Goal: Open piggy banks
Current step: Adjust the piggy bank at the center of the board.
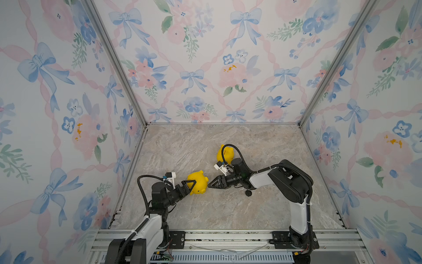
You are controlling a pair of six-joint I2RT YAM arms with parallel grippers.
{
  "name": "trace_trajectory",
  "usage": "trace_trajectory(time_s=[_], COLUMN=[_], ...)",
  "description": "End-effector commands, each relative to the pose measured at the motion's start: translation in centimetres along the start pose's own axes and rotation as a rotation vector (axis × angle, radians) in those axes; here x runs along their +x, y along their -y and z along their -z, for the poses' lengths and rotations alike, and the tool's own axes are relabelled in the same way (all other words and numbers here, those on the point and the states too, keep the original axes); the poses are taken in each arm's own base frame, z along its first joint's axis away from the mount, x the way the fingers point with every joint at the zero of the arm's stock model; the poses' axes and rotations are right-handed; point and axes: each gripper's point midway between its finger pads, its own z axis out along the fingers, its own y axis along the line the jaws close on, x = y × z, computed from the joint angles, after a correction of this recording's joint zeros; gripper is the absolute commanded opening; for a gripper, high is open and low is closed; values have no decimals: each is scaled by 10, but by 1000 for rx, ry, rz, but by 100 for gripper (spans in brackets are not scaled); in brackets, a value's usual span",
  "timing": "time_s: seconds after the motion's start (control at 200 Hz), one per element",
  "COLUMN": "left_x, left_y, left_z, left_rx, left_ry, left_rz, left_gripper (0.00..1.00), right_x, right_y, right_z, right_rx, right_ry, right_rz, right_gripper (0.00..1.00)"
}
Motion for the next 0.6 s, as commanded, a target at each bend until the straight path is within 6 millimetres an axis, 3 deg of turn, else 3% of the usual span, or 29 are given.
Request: trace_trajectory(time_s=[0.0, 0.255, 0.595], left_x=[20, 16, 10], left_y=[-19, -20, -20], left_z=[4, 1, -1], left_rx=[-20, -31, -34], left_ry=[-25, -18, -7], left_rz=[30, 20, 12], left_gripper=[94, 94, 94], right_x=[-4, -26, -46], right_y=[9, -13, -45], right_z=[6, 20, -1], right_rx=[15, -17, -86], right_ry=[21, 55, 12], right_rz=[-16, 43, 116], right_gripper=[74, 75, 74])
